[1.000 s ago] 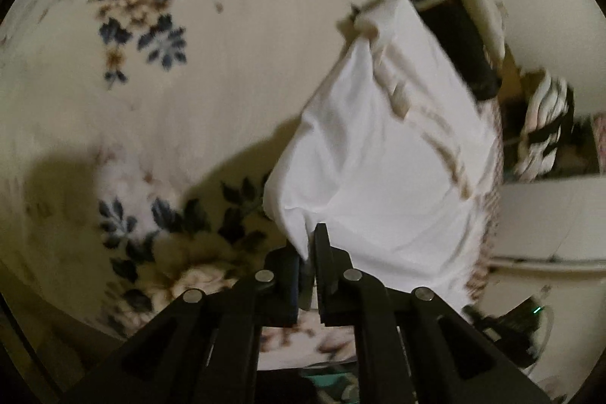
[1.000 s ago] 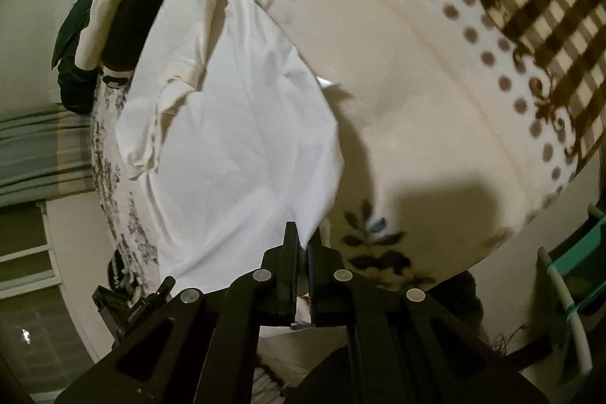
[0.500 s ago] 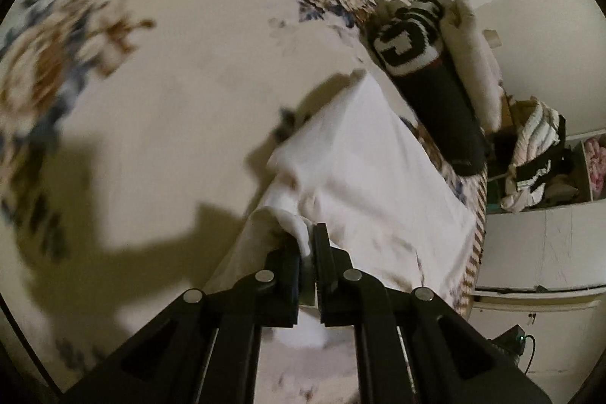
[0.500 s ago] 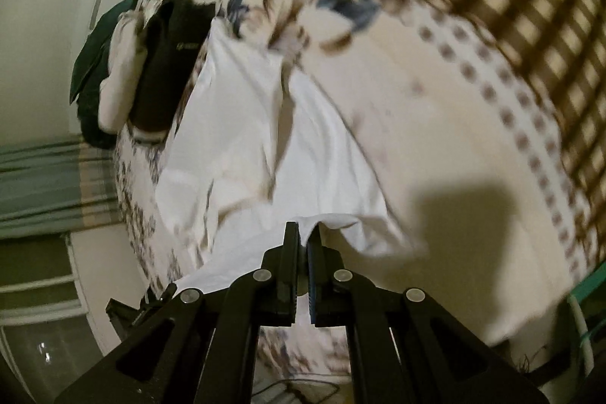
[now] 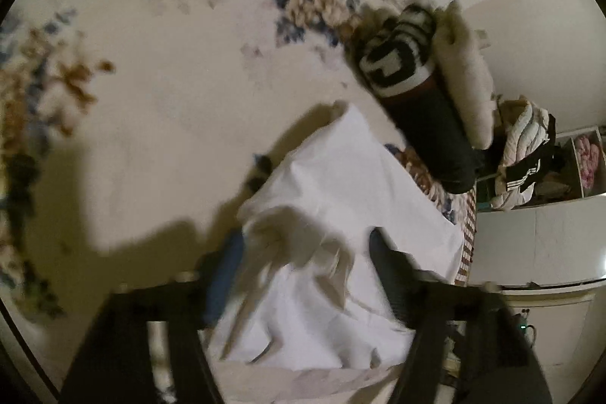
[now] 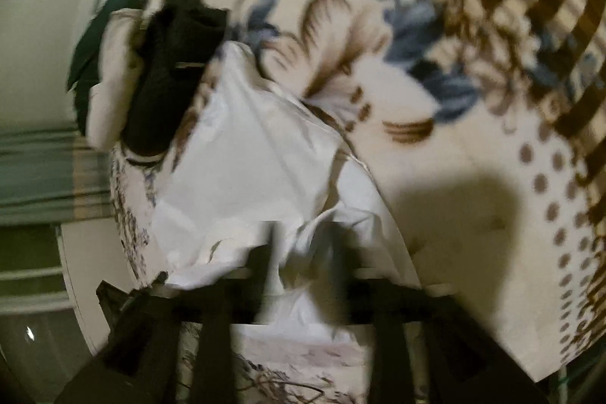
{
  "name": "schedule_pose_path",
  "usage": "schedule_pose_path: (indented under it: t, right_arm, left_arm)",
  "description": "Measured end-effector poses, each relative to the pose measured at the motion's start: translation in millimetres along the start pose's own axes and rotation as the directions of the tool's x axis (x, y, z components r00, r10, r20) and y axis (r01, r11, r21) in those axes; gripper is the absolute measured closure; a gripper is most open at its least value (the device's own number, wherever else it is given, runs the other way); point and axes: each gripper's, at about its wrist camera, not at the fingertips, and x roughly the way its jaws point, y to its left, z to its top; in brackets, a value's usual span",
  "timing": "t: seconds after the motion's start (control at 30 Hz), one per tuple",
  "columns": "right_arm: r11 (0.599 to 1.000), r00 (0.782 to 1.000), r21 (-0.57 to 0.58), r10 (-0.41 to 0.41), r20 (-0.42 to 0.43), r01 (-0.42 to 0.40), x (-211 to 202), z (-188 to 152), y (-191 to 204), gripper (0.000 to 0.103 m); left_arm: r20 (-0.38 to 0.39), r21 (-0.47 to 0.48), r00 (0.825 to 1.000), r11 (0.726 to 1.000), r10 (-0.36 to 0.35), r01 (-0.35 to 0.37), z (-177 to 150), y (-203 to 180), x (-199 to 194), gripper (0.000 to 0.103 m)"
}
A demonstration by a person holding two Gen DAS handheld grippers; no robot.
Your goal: Fold small clothes
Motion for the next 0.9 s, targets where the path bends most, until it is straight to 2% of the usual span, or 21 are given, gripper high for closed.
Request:
schedule_pose_path:
  t: [0.07, 0.13, 0.17, 0.2, 0.27, 0.3, 0.37, 0.4, 0.47, 0.53, 0.57, 0.63, 0.67, 0.77, 0.9]
  right_arm:
    - [0.997, 0.999, -0.070, -0.034, 0.036, 0.036, -16.6, -8.0, 5.2, 0.041]
    - [0.973, 0.988, -0.182, -0.133, 0.076, 0.145, -26.5, -17.9, 16.3, 0.040]
    - [0.953, 0.982, -0.239, -0.170, 0.085, 0.186, -26.7, -22.4, 22.0, 0.041]
    - [0.920, 0.970, -0.307, -0.224, 0.092, 0.241, -24.1, -28.7, 29.0, 0.040]
    - [0.826, 0.944, -0.461, -0.316, 0.098, 0.325, -8.9, -40.4, 42.5, 0.040]
    - [0.753, 0.920, -0.543, -0.379, 0.103, 0.371, 6.7, -45.8, 52.0, 0.040]
    - [0.669, 0.890, -0.619, -0.440, 0.115, 0.411, 26.2, -49.6, 57.9, 0.041]
    - [0.642, 0.878, -0.633, -0.459, 0.135, 0.433, 38.2, -46.0, 61.8, 0.041]
    - [0.654, 0.876, -0.605, -0.450, 0.172, 0.455, 45.2, -33.4, 61.5, 0.044]
    - [0.708, 0.877, -0.523, -0.431, 0.212, 0.474, 46.6, -7.6, 62.7, 0.044]
    - [0.748, 0.881, -0.468, -0.420, 0.217, 0.471, 44.3, 6.4, 59.5, 0.044]
    - [0.806, 0.893, -0.386, -0.397, 0.210, 0.449, 36.6, 23.7, 53.2, 0.044]
    - [0.822, 0.901, -0.370, -0.381, 0.205, 0.432, 31.6, 27.1, 51.1, 0.044]
    - [0.824, 0.904, -0.374, -0.376, 0.202, 0.426, 16.5, 23.6, 49.1, 0.044]
    - [0.863, 0.932, -0.353, -0.341, 0.118, 0.361, 0.7, 9.0, 37.3, 0.043]
  left_arm:
    - [-0.004, 0.025, 1.000, 0.999, 0.024, -0.024, -7.2, 0.1, -6.4, 0.035]
    - [-0.016, 0.088, 0.996, 0.993, 0.085, -0.083, -18.3, -3.8, -8.4, 0.035]
    - [-0.019, 0.149, 0.992, 0.981, 0.129, -0.124, -24.7, -9.9, -5.8, 0.035]
    - [-0.030, 0.212, 0.985, 0.964, 0.170, -0.160, -30.2, -16.9, 1.0, 0.035]
    - [-0.030, 0.305, 0.969, 0.925, 0.245, -0.225, -36.2, -27.9, 17.1, 0.035]
    - [-0.026, 0.338, 0.964, 0.910, 0.266, -0.242, -36.5, -32.5, 25.5, 0.035]
    - [-0.017, 0.383, 0.946, 0.876, 0.323, -0.292, -29.8, -38.8, 44.6, 0.035]
    - [-0.010, 0.397, 0.941, 0.865, 0.337, -0.306, -21.9, -42.2, 55.0, 0.035]
    - [0.027, 0.394, 0.923, 0.844, 0.385, -0.364, -3.6, -43.8, 66.6, 0.035]
    - [0.040, 0.364, 0.922, 0.853, 0.386, -0.373, 15.7, -41.2, 71.7, 0.035]
    - [0.051, 0.345, 0.915, 0.853, 0.400, -0.392, 24.5, -39.0, 71.3, 0.035]
    - [0.050, 0.308, 0.927, 0.877, 0.372, -0.368, 35.0, -34.6, 63.7, 0.035]
    - [0.055, 0.302, 0.927, 0.879, 0.372, -0.370, 36.0, -33.8, 60.1, 0.035]
    - [0.047, 0.283, 0.932, 0.890, 0.358, -0.356, 32.6, -28.4, 48.9, 0.035]
    - [0.018, 0.247, 0.940, 0.910, 0.340, -0.334, 25.7, -19.0, 44.9, 0.035]
